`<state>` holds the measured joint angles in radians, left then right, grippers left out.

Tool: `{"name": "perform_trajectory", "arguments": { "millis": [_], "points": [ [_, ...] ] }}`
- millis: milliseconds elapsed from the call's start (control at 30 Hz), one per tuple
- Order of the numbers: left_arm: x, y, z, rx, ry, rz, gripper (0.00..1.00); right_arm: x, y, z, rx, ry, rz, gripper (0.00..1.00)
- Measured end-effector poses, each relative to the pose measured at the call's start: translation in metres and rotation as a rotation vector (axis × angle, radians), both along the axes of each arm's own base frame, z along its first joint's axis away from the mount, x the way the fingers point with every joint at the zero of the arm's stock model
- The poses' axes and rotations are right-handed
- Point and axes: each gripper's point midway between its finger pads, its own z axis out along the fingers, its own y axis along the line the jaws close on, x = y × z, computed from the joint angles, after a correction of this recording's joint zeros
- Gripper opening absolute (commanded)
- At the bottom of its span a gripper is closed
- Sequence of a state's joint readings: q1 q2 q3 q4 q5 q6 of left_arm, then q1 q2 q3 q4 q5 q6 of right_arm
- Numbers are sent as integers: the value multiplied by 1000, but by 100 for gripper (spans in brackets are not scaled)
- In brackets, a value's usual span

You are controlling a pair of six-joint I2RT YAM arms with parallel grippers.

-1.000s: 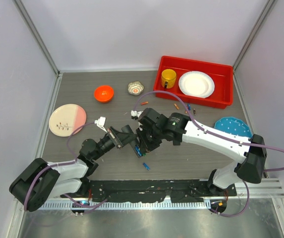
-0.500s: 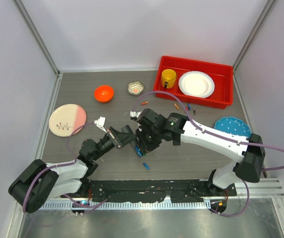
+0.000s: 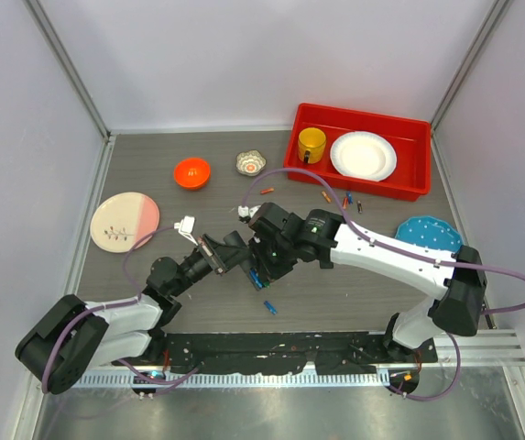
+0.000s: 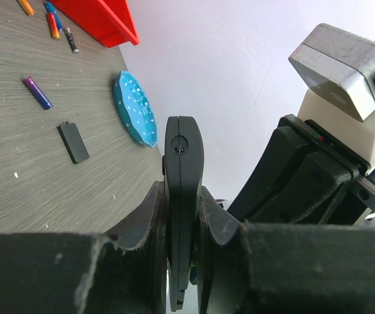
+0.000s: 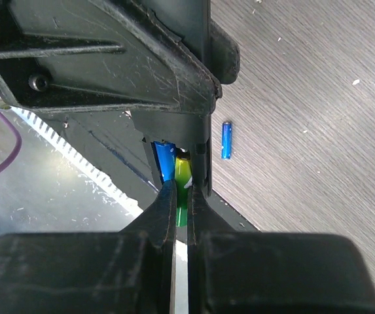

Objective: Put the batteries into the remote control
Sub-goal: Load the battery into the remote control.

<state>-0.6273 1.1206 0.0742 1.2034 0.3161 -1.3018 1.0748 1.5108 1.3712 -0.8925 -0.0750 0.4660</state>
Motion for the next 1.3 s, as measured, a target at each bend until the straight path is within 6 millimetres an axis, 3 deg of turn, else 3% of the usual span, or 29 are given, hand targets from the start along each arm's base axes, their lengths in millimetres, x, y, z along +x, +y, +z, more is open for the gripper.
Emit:
{"name": "perform_trajectory", "arguments": {
  "millis": [567, 800, 1067, 1300],
  "points": [
    [4, 1, -2, 2, 9, 22, 0, 12, 6, 1, -6, -52, -26, 1],
    [7, 2, -7, 13, 26, 35, 0, 14, 7, -4, -23, -51, -31, 19],
    [7, 2, -7, 14, 27, 34, 0, 17, 6, -5, -30, -62, -40, 29],
    [7, 2, -7, 13, 27, 34, 0, 19, 5, -5, -35, -72, -46, 32]
  ]
}}
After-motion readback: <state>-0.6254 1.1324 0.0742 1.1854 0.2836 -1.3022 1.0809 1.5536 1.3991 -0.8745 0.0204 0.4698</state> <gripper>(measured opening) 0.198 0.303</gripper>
